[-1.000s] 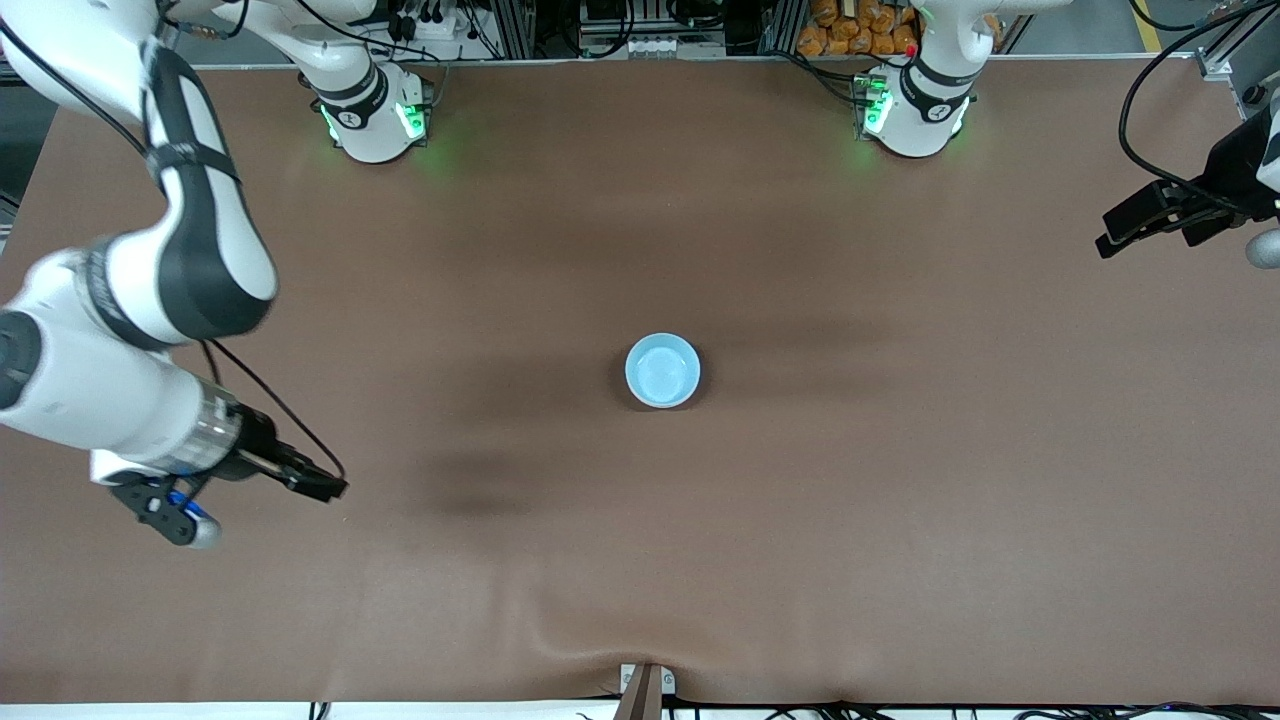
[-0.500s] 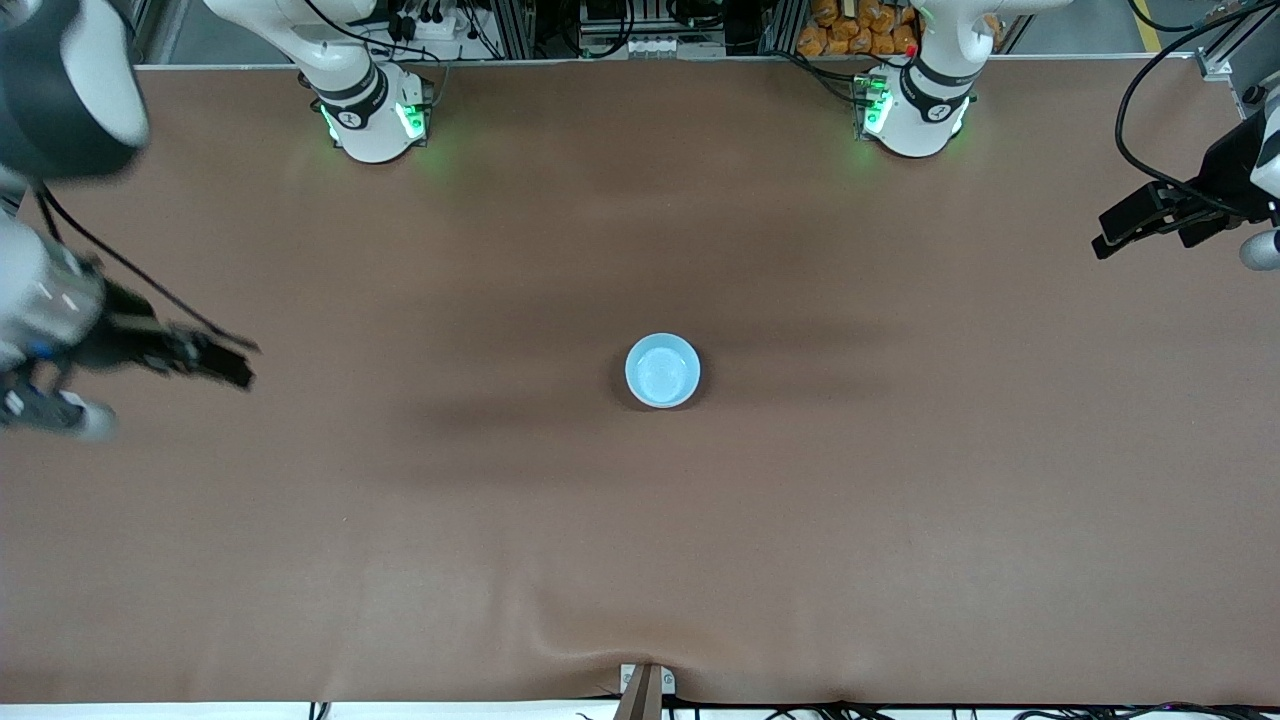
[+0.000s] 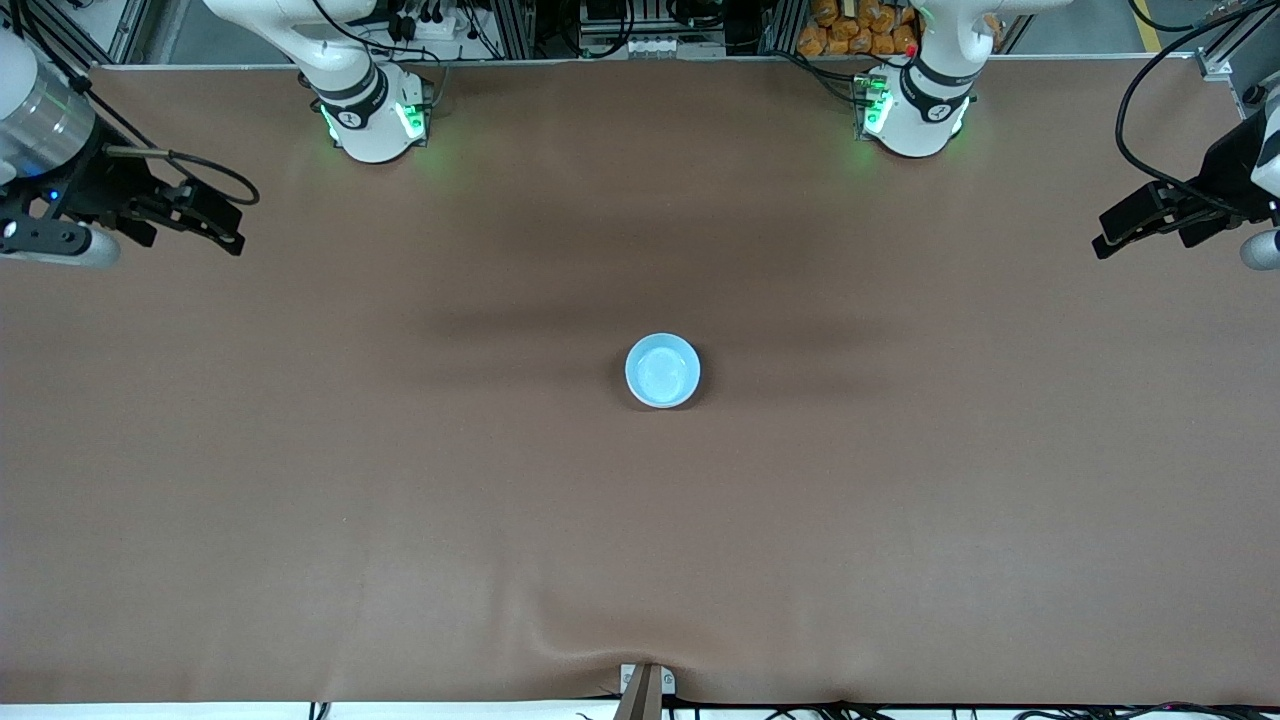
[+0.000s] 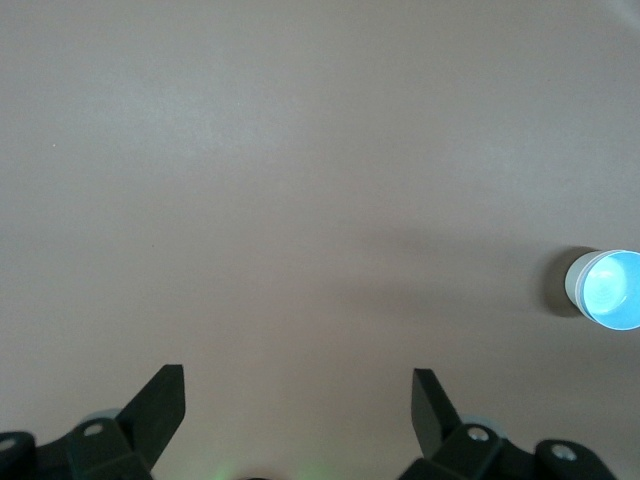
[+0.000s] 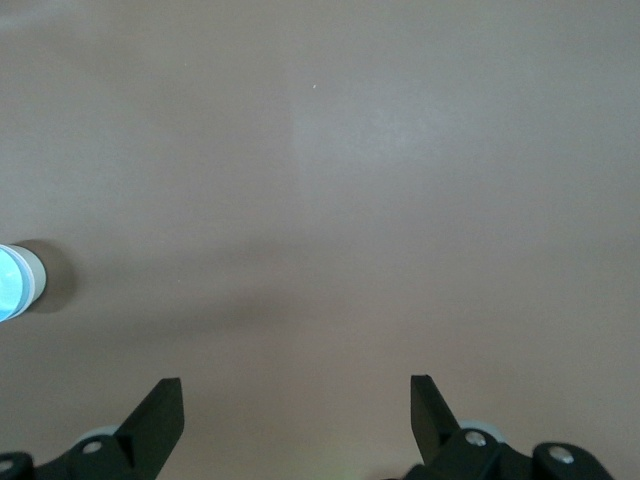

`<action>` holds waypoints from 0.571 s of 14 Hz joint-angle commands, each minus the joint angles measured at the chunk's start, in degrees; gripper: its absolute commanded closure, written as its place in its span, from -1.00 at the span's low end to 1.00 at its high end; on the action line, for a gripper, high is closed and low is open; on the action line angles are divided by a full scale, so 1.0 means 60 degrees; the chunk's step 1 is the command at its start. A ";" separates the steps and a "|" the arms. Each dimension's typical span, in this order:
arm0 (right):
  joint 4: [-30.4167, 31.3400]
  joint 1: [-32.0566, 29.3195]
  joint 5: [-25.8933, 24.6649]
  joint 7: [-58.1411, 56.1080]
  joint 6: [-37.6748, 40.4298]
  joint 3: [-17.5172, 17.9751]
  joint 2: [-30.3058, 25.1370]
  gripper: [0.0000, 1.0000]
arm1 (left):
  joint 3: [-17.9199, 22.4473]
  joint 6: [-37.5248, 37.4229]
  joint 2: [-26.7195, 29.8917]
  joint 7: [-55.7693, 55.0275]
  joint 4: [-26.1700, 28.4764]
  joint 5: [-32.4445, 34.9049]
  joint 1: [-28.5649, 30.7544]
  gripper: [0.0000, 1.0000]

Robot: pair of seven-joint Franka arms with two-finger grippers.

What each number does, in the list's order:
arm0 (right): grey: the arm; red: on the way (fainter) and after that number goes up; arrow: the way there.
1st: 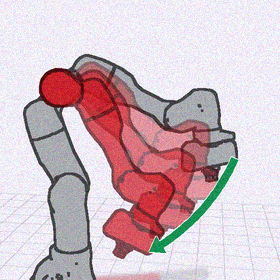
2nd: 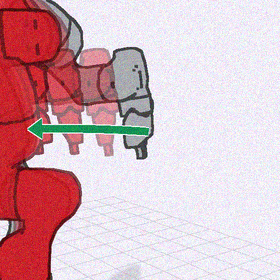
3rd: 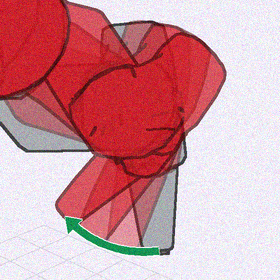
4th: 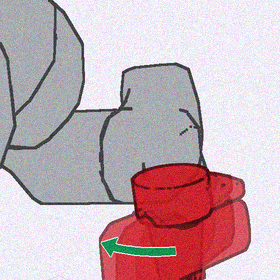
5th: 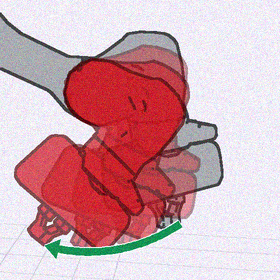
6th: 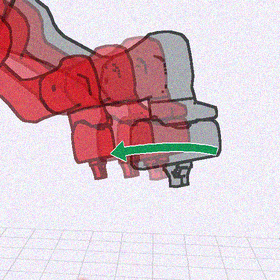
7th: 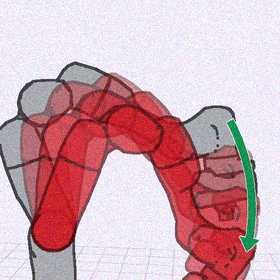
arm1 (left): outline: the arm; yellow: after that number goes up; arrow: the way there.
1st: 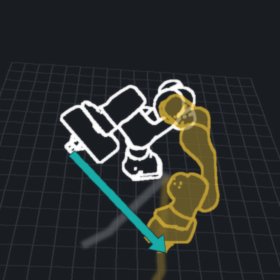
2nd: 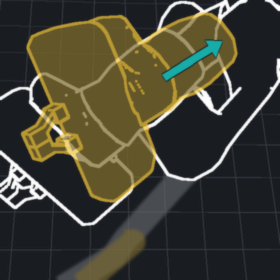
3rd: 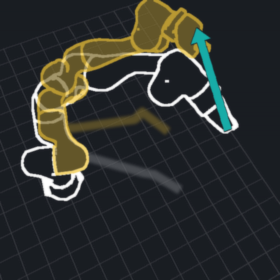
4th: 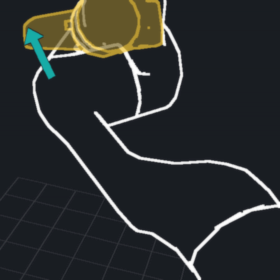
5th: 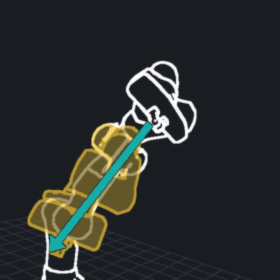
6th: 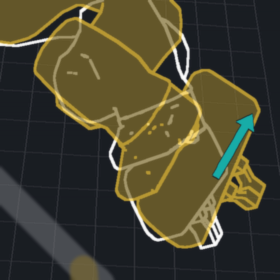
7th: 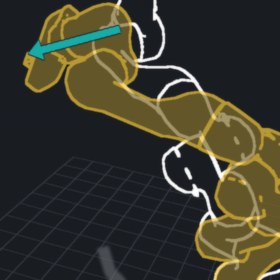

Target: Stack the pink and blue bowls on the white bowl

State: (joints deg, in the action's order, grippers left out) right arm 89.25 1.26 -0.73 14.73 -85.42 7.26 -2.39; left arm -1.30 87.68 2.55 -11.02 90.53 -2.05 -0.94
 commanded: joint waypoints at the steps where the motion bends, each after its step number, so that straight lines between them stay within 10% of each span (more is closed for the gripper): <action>1: -0.0050 -0.0020 -0.0303 -0.0766 -0.0222 -0.0038 -0.0013 -1.00 | -0.0003 -0.0052 0.0030 0.0240 -0.0060 -0.0245 0.0068 -1.00; 8: -0.0930 -0.0064 -0.0348 -0.1517 -0.0120 -0.0082 0.0311 -1.00 | -0.0003 -0.0008 -0.0014 0.0226 -0.0074 -0.0245 0.0054 -1.00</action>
State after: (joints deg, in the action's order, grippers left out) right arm 86.41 0.95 -1.79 6.65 -87.12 6.40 -1.60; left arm -1.30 87.68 2.54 -11.02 90.54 -2.05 -0.94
